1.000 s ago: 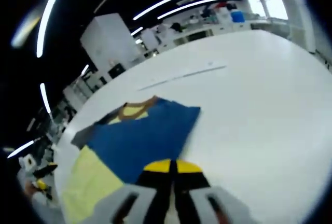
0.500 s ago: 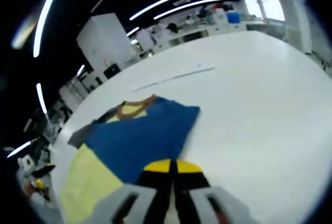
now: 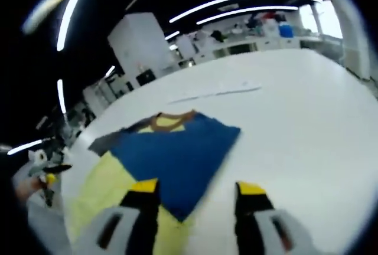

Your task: Fold the garment on the visible template until the final outline fits inside the template.

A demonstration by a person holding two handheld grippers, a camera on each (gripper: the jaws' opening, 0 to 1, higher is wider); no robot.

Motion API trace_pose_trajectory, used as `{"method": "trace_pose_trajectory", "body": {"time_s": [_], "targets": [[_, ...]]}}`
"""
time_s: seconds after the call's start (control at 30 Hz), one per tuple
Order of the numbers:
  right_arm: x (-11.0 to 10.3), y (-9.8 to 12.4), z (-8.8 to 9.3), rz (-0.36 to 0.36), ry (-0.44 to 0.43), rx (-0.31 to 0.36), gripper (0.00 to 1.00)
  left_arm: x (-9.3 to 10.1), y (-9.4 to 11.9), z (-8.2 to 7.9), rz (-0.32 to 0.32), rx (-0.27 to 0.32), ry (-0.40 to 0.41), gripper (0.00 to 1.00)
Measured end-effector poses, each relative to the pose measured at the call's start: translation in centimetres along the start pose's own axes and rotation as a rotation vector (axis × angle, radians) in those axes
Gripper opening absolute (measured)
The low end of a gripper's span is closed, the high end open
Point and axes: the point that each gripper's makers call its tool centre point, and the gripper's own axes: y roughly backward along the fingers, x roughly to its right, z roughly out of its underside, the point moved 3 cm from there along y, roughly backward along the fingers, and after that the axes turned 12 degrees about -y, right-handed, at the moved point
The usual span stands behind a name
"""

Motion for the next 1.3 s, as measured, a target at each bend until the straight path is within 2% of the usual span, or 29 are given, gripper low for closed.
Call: {"method": "trace_pose_trajectory", "body": {"time_s": [0.2, 0.27, 0.33, 0.37, 0.53, 0.57, 0.67, 0.73, 0.8, 0.93, 1.03, 1.17, 1.27, 1.3], "targets": [[-1.1, 2.2, 1.2, -0.036, 0.087, -0.006, 0.81, -2.0, -0.1, -0.3, -0.013, -0.006, 0.001, 0.75], [-0.8, 2.2, 1.3, -0.028, 0.111, -0.013, 0.91, -2.8, -0.2, -0.4, -0.021, -0.017, -0.005, 0.74], [-0.8, 3.2, 2.2, 0.001, 0.172, -0.039, 0.99, -3.7, -0.3, -0.4, -0.031, -0.02, -0.006, 0.74], [-0.8, 3.3, 2.3, -0.006, 0.22, -0.037, 0.99, -4.2, -0.3, -0.3, -0.041, -0.024, -0.006, 0.74], [-1.3, 4.4, 3.2, -0.012, 0.201, -0.04, 0.99, -9.0, -0.3, -0.5, -0.192, -0.019, 0.033, 0.72], [-1.7, 4.8, 3.3, -0.014, 0.2, -0.035, 0.99, -9.4, -0.3, -0.5, -0.206, -0.02, 0.036, 0.72], [-1.8, 5.2, 3.6, -0.003, 0.234, -0.034, 0.99, -13.0, 0.1, -0.5, -0.316, -0.021, 0.048, 0.73], [-1.6, 5.5, 3.9, 0.002, 0.23, -0.043, 0.99, -14.7, 0.2, -0.5, -0.368, -0.02, 0.063, 0.71], [-1.6, 5.9, 4.0, 0.002, 0.227, -0.038, 0.99, -15.5, 0.1, -0.4, -0.392, -0.035, 0.036, 0.7], [-1.6, 6.5, 4.0, 0.006, 0.209, -0.028, 0.99, -18.6, -1.0, 0.1, -0.439, -0.041, 0.073, 0.66], [-1.6, 6.9, 4.2, 0.007, 0.21, -0.023, 0.99, -20.3, -1.3, 1.0, -0.465, -0.088, 0.075, 0.6], [-1.5, 7.5, 4.7, 0.016, 0.229, -0.037, 0.99, -22.0, -1.4, 1.5, -0.507, -0.094, 0.14, 0.52], [-1.3, 7.9, 5.0, 0.017, 0.222, -0.041, 0.99, -22.4, -1.4, 2.1, -0.536, -0.111, 0.195, 0.46], [-1.1, 8.0, 5.2, 0.023, 0.221, -0.042, 0.99, -22.5, -1.5, 2.1, -0.537, -0.112, 0.185, 0.45]]}}
